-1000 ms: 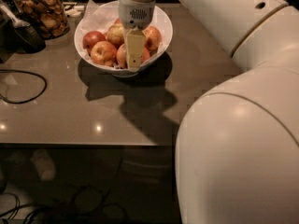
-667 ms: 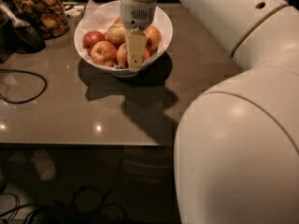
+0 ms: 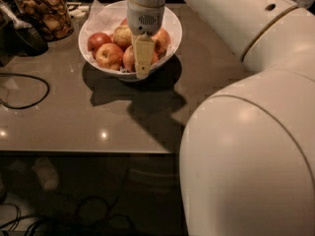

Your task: Pick apple from white bowl

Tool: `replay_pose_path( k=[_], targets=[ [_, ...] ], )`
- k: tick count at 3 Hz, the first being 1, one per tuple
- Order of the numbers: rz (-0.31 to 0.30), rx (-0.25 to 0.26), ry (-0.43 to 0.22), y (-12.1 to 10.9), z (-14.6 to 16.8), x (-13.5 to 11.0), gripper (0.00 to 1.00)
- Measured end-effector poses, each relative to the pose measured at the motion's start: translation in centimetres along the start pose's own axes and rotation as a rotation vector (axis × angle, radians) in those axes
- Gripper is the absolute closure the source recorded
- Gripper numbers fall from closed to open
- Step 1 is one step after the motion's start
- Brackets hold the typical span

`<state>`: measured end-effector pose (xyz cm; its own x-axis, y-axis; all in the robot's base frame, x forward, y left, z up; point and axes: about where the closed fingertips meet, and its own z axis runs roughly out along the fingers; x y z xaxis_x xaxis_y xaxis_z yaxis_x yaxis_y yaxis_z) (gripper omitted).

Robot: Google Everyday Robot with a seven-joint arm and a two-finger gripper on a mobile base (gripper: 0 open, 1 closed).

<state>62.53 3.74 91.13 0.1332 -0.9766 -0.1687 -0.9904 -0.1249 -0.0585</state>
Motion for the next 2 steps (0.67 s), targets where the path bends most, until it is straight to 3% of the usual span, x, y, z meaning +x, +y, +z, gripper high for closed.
replay_pose_path(
  k=[1, 2],
  targets=[
    [-0.003, -0.014, 0.004, 0.18, 0.54, 0.08, 0.27],
    [-0.003, -0.014, 0.004, 0.18, 0.56, 0.08, 0.44]
  ],
)
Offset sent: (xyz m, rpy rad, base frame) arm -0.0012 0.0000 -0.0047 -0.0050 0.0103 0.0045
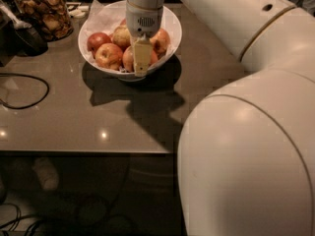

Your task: Pick apple from white bowl

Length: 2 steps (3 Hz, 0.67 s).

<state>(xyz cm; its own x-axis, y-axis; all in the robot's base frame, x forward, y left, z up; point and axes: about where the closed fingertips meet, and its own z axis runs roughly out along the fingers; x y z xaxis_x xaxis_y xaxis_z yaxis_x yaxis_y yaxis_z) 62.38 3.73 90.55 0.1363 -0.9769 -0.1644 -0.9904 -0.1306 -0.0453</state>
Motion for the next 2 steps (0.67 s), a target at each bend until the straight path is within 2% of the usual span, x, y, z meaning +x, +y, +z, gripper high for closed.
replay_pose_path(
  k=[2],
  targets=[
    [0.000, 0.000, 0.000, 0.00, 0.00, 0.00, 0.91]
  ],
)
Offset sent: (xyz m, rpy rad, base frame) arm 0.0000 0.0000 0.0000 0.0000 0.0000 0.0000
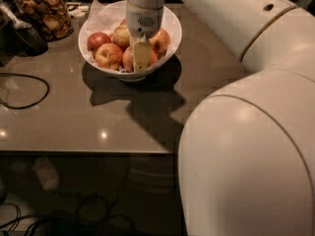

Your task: Pick apple from white bowl

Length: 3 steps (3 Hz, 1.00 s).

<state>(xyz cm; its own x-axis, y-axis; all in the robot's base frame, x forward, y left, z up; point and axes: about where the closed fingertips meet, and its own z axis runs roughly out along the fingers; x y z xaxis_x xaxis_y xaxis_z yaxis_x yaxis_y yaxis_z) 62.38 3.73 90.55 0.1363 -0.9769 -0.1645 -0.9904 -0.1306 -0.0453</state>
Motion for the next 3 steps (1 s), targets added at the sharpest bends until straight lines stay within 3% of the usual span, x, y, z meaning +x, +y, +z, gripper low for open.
replay_pose_path(
  k=[1, 2, 3],
  targets=[
    [0.000, 0.000, 0.000, 0.0, 0.0, 0.0, 1.00],
    [0.000, 0.000, 0.000, 0.2, -0.3, -0.1, 1.00],
    [0.018, 0.045, -0.012, 0.1, -1.5, -0.2, 1.00]
  ],
)
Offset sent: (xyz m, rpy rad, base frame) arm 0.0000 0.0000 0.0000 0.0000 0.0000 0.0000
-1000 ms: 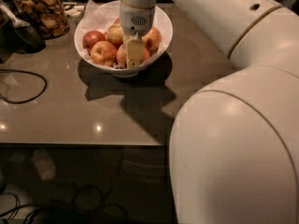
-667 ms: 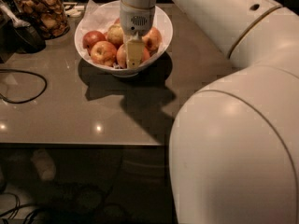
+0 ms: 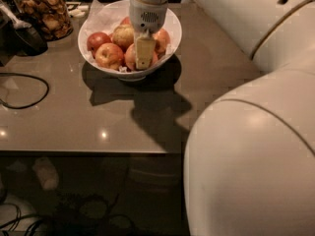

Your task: Pick apple from white bowl

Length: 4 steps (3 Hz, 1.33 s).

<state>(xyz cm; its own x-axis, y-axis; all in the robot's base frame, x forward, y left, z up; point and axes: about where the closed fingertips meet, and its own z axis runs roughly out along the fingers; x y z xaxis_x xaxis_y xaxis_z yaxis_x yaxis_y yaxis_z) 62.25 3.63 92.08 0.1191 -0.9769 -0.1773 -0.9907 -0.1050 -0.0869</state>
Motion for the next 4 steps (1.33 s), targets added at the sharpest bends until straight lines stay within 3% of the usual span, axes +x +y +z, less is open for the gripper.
replay_pose_path(
  k=[1, 2, 4],
  targets=[
    [0.034, 0.069, -0.026, 1.0, -2.6, 0.3, 1.00],
    [0.035, 0.073, -0.029, 1.1, -2.8, 0.3, 1.00],
    [-0.005, 0.101, -0.069, 2.2, -6.4, 0.0, 1.00]
  ],
)
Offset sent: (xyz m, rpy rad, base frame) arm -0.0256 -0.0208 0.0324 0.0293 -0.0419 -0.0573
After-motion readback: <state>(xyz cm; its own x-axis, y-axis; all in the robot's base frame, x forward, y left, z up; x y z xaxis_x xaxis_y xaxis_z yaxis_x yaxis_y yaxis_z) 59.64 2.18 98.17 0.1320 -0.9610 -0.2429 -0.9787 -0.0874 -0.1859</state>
